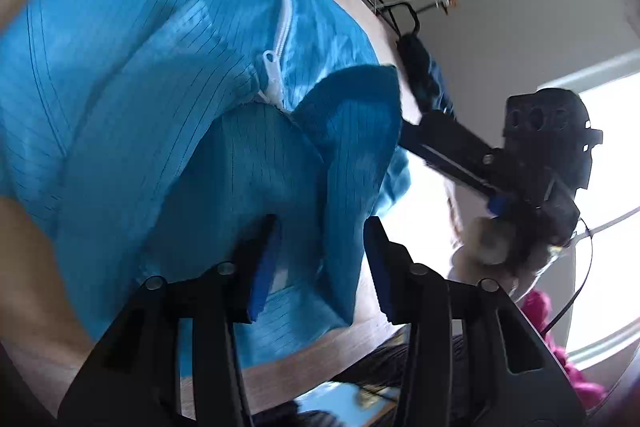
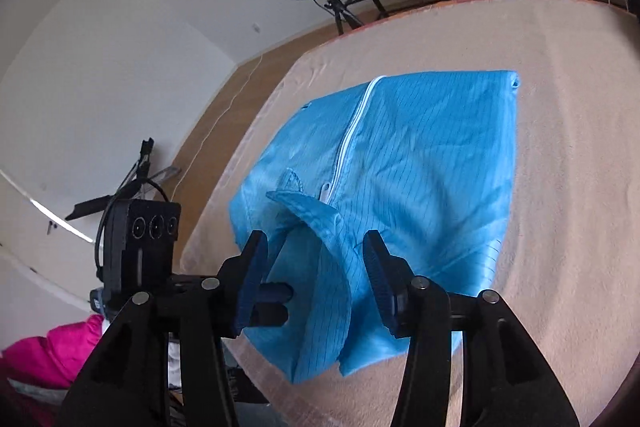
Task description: Fold large clothes
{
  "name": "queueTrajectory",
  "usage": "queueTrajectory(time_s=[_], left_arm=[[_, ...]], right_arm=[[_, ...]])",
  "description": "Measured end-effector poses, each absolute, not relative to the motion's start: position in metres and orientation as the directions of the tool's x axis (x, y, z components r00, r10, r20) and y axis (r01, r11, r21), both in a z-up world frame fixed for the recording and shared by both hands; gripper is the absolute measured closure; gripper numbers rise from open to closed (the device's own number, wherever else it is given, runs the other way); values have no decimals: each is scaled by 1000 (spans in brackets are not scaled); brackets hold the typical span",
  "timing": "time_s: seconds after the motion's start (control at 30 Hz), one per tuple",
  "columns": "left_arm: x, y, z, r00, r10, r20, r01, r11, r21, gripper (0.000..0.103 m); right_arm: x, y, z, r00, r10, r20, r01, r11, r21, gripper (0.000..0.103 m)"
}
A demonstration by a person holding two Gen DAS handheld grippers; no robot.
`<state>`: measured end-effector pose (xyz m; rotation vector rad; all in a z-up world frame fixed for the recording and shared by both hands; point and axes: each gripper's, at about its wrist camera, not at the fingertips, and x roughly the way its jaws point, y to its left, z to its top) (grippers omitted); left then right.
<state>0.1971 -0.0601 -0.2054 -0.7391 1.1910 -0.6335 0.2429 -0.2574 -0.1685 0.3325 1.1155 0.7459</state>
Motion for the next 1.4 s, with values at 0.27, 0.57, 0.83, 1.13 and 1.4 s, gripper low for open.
queueTrajectory(time_s=[0.27, 0.57, 0.83, 1.13, 1.4], left_arm=[[202, -73, -223, 298, -813, -501, 15, 529, -849, 62], [187, -88, -210, 284, -780, -558, 183, 615, -767, 101], [181, -108, -213, 262, -755, -602, 227, 654, -722, 101], [177, -102, -215, 259, -783, -565, 224, 618, -754, 101], [174, -107, -217, 253, -761, -597, 270, 648, -712, 103]], right_arm=[[266, -236, -190, 126, 668, -733, -406, 709, 577, 55], [275, -261, -233, -14, 805, -593, -213, 577, 789, 98], [272, -272, -261, 11, 888, -460, -110, 458, 882, 97], [290, -259, -246, -2, 868, -497, -163, 490, 857, 94], [305, -292, -241, 147, 810, -567, -123, 584, 802, 94]])
